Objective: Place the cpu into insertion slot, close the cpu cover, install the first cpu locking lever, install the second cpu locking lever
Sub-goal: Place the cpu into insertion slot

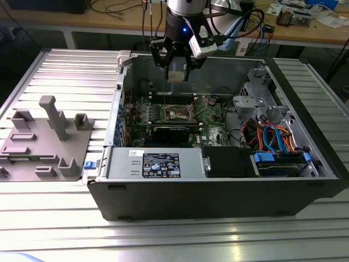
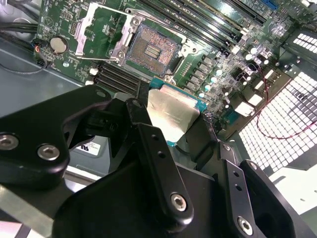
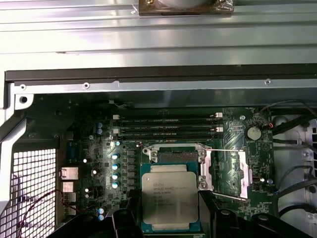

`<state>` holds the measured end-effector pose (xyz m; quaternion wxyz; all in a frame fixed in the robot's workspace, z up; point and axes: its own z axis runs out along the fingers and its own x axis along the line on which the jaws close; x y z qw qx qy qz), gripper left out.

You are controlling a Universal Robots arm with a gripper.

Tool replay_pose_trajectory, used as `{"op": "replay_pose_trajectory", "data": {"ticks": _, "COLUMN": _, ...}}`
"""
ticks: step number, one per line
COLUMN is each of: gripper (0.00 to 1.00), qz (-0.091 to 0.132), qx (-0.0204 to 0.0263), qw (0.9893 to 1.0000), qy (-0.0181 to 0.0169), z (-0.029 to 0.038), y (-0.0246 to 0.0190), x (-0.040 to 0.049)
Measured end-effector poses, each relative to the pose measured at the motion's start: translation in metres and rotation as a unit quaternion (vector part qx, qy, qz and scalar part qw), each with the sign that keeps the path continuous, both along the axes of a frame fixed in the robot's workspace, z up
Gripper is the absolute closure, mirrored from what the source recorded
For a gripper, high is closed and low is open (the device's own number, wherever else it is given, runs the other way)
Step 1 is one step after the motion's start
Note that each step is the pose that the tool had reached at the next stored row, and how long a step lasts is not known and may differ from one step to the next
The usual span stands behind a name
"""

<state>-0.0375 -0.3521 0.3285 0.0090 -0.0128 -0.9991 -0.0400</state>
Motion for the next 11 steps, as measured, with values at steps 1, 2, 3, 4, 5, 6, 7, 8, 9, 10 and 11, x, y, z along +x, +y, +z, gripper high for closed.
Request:
{"op": "replay_pose_trajectory", "data": {"ticks": 1, "gripper": 0.45, "qz": 0.000, "qx": 0.0000, "qw": 1.0000, "qy": 0.0000, "z": -0.0002, "y": 0.0000, "x": 0.0000}}
{"op": "replay_pose_trajectory", "data": {"ticks": 2, "gripper": 0.45, "qz": 0.000, "qx": -0.0001, "qw": 1.0000, "qy": 0.0000, "z": -0.0003, "y": 0.0000, "x": 0.0000}}
{"op": "replay_pose_trajectory", "data": {"ticks": 3, "gripper": 0.45, "qz": 0.000, "qx": -0.0001, "qw": 1.0000, "qy": 0.0000, "z": -0.0005, "y": 0.0000, "x": 0.0000}}
{"op": "replay_pose_trajectory", "data": {"ticks": 4, "gripper": 0.45, "qz": 0.000, "qx": -0.0001, "qw": 1.0000, "qy": 0.0000, "z": -0.0008, "y": 0.0000, "x": 0.0000}}
{"op": "replay_pose_trajectory", "data": {"ticks": 5, "gripper": 0.45, "qz": 0.000, "qx": -0.0002, "qw": 1.0000, "qy": 0.0000, "z": -0.0010, "y": 0.0000, "x": 0.0000}}
{"op": "replay_pose_trajectory", "data": {"ticks": 6, "gripper": 0.45, "qz": 0.000, "qx": -0.0003, "qw": 1.0000, "qy": 0.0000, "z": -0.0015, "y": 0.0000, "x": 0.0000}}
{"op": "replay_pose_trajectory", "data": {"ticks": 7, "gripper": 0.45, "qz": 0.000, "qx": -0.0003, "qw": 1.0000, "qy": 0.0000, "z": -0.0018, "y": 0.0000, "x": 0.0000}}
{"op": "replay_pose_trajectory", "data": {"ticks": 8, "gripper": 0.45, "qz": 0.000, "qx": -0.0004, "qw": 1.0000, "qy": 0.0000, "z": -0.0020, "y": 0.0000, "x": 0.0000}}
{"op": "replay_pose_trajectory", "data": {"ticks": 9, "gripper": 0.45, "qz": 0.000, "qx": -0.0004, "qw": 1.0000, "qy": 0.0000, "z": -0.0022, "y": 0.0000, "x": 0.0000}}
{"op": "replay_pose_trajectory", "data": {"ticks": 10, "gripper": 0.45, "qz": 0.000, "qx": -0.0005, "qw": 1.0000, "qy": 0.0000, "z": -0.0025, "y": 0.0000, "x": 0.0000}}
{"op": "replay_pose_trajectory", "data": {"ticks": 11, "gripper": 0.45, "qz": 0.000, "qx": -0.0005, "qw": 1.0000, "qy": 0.0000, "z": -0.0027, "y": 0.0000, "x": 0.0000}}
